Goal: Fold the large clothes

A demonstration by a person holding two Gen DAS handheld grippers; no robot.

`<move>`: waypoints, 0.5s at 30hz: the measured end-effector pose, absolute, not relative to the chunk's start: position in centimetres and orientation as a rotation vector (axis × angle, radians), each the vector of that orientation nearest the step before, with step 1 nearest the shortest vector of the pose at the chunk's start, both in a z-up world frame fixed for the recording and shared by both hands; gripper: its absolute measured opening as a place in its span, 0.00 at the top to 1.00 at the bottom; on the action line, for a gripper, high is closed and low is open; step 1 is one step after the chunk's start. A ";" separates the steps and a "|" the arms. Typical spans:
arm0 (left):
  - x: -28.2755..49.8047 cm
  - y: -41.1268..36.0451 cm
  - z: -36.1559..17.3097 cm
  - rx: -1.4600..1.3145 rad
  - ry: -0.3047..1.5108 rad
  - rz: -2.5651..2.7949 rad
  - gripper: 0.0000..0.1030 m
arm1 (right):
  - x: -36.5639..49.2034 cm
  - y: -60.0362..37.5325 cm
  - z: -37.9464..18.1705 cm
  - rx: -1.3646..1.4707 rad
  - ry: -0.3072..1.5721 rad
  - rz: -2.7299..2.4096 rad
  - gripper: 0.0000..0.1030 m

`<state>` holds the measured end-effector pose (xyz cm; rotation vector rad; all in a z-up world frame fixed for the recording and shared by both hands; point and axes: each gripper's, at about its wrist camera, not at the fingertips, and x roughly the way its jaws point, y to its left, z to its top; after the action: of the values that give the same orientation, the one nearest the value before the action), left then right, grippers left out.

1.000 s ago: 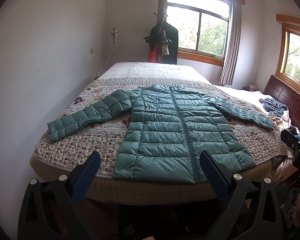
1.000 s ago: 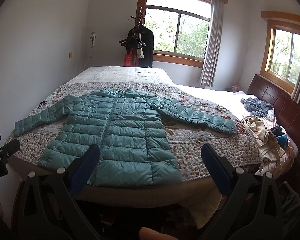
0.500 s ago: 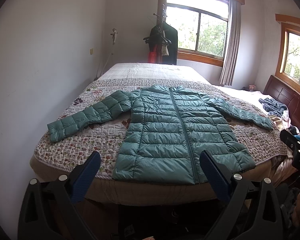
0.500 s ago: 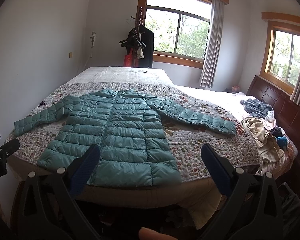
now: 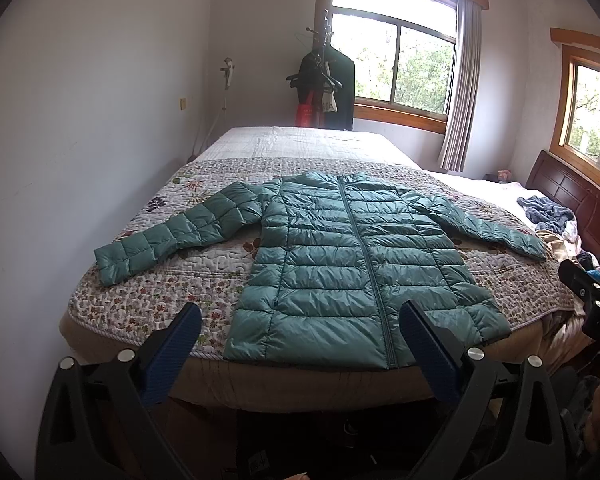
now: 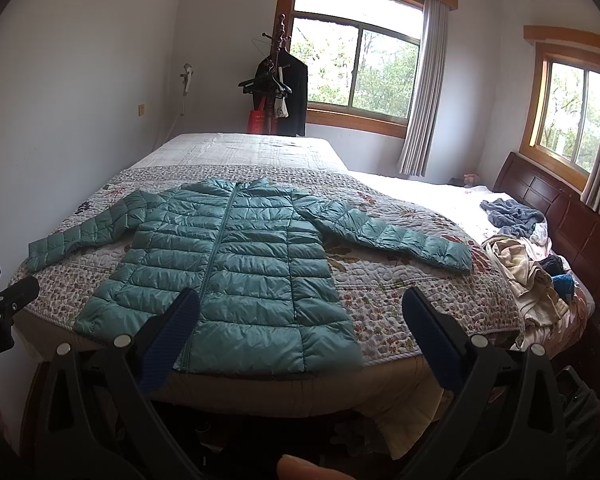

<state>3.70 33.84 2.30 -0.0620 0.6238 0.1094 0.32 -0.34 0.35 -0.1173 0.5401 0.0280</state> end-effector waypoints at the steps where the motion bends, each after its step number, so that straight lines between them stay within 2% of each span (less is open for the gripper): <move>1: 3.7 33.8 2.3 -0.062 0.624 0.109 0.04 | 0.3 -0.3 0.4 -0.117 0.541 0.028 0.03; 15: 3.7 33.8 2.2 -0.062 0.625 0.109 0.04 | 0.3 -0.3 0.3 -0.118 0.540 0.027 0.03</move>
<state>3.67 33.82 2.24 -0.0615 0.6252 0.1092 0.35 -0.27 0.31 -0.1182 0.5399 0.0269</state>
